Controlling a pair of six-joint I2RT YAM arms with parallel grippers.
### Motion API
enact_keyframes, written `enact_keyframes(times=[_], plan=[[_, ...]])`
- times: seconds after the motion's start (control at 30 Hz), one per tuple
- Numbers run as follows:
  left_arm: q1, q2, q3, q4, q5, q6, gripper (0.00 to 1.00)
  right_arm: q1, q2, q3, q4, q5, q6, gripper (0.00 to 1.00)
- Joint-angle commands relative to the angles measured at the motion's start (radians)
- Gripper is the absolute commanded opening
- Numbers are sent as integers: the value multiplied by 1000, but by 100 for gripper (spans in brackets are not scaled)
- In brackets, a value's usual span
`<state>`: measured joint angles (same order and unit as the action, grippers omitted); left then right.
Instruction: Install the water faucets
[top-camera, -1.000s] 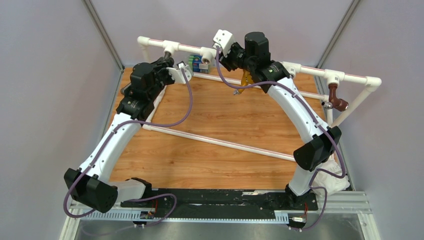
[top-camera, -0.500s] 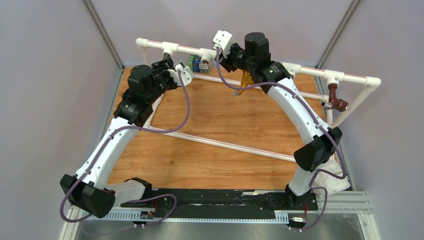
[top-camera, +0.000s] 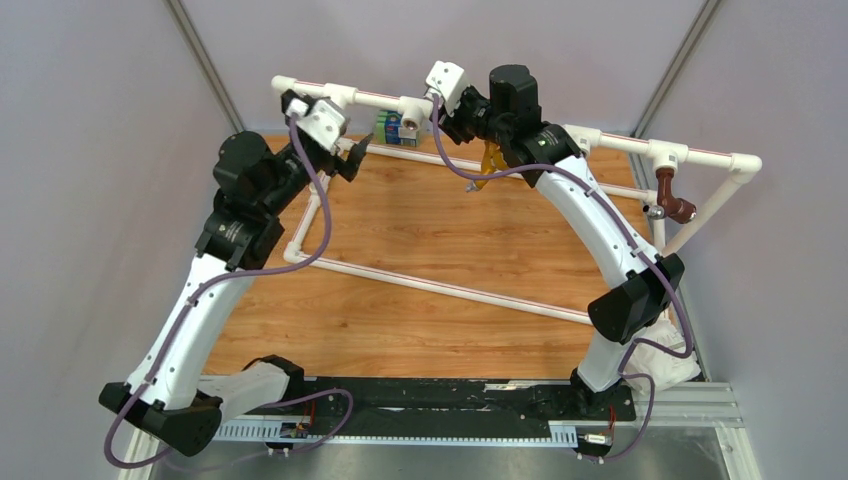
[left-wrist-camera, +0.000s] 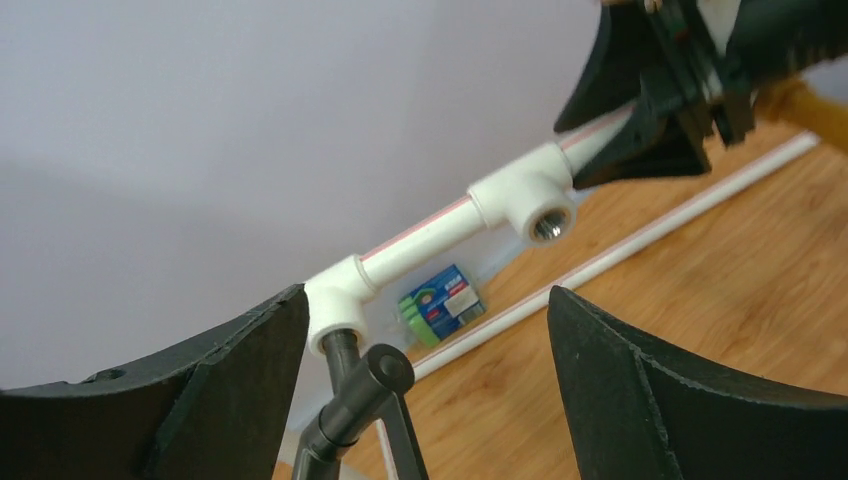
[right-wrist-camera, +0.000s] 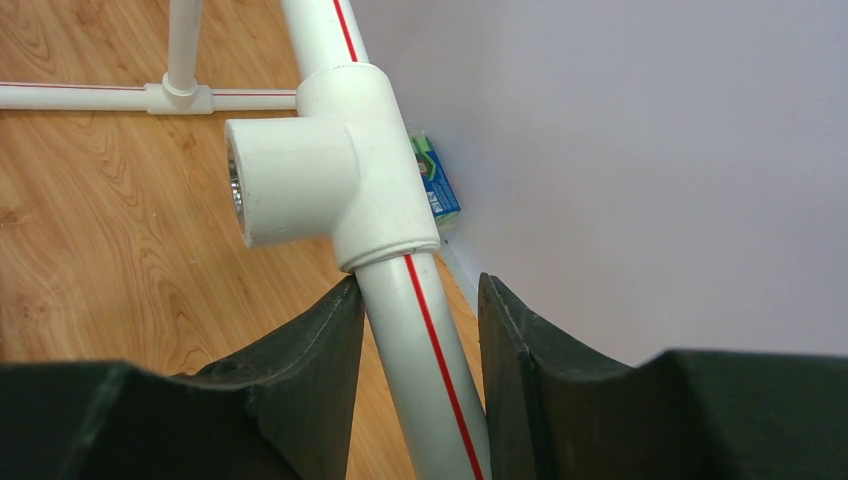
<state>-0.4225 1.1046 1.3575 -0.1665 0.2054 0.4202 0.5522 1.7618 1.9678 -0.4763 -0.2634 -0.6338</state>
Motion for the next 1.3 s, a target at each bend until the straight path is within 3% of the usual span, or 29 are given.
enact_keyframes(times=[0.0, 0.1, 0.23, 0.43, 0.57, 0.8, 0.97, 1.27], plan=[[11, -49, 135, -33, -76, -347, 95, 55, -2, -32, -105, -109, 92, 0], [115, -28, 222, -152, -124, -576, 97, 57, -1, -27, -105, -112, 94, 0], [321, 8, 307, -317, -32, -777, 99, 55, -4, -29, -105, -117, 95, 0], [643, 34, 246, -346, 261, -1035, 99, 55, -7, -29, -105, -120, 95, 0], [777, 46, 215, -354, 411, -1062, 99, 57, -4, -26, -107, -128, 95, 0], [821, 64, 189, -403, 575, -997, 97, 57, 7, -23, -105, -137, 100, 0], [820, 96, 166, -404, 672, -985, 90, 57, 11, -18, -105, -143, 103, 0], [737, 192, 226, -567, 605, -822, 82, 57, 11, -21, -105, -142, 103, 0]])
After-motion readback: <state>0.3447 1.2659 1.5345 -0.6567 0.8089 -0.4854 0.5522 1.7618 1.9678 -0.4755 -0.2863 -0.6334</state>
